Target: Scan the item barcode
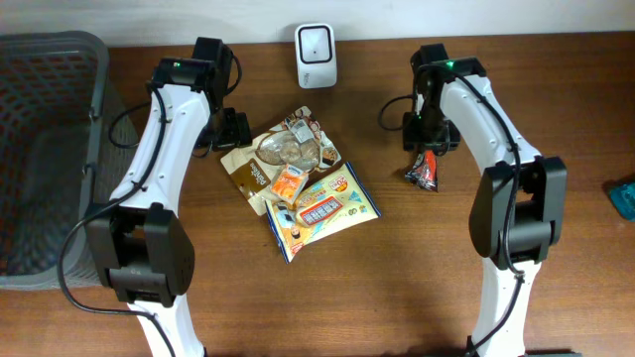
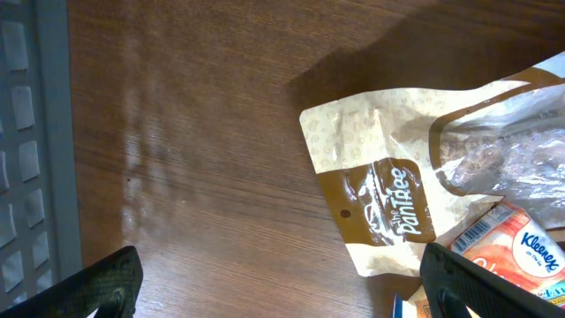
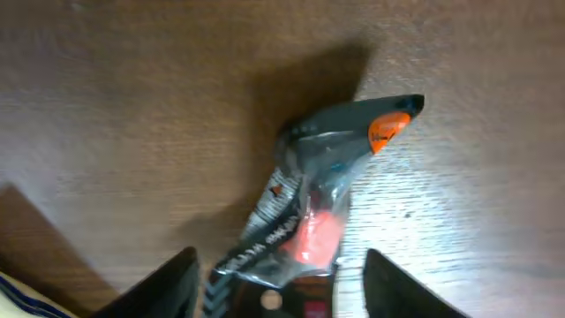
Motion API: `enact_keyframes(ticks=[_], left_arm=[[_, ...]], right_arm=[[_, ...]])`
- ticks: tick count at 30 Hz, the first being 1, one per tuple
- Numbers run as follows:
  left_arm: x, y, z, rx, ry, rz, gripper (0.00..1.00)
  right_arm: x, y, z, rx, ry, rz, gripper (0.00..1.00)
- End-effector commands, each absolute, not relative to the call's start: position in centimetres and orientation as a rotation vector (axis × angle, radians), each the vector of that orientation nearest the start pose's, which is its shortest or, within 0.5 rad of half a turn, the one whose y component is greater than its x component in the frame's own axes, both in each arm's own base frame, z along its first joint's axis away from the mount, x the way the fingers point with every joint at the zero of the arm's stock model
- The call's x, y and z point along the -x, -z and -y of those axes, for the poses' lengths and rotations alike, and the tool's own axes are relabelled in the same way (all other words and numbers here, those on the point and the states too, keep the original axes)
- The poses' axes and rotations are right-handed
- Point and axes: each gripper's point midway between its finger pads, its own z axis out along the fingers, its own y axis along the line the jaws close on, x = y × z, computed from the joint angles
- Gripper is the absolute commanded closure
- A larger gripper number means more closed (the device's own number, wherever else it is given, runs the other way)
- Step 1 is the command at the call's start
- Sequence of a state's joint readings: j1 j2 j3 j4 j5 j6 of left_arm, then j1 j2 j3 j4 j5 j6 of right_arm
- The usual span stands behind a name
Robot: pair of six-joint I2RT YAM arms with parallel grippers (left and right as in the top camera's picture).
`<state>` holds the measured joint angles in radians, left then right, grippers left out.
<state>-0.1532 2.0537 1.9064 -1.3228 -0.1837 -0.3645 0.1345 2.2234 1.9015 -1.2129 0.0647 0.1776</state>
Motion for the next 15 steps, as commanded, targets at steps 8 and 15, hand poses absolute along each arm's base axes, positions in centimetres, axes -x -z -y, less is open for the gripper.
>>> enact_keyframes(ticks=[8, 15], left_arm=[[-41.8, -12.8, 3.4, 0.353, -0.222, -2.969, 0.01], [-41.8, -12.8, 3.4, 0.353, -0.222, -2.969, 0.01]], right_arm=[[-38.2, -1.9, -6.0, -0.095, -0.096, -3.303, 0.3], [-41.7, -2.9, -16.3, -0.214, -0.754, -3.092, 0.3]])
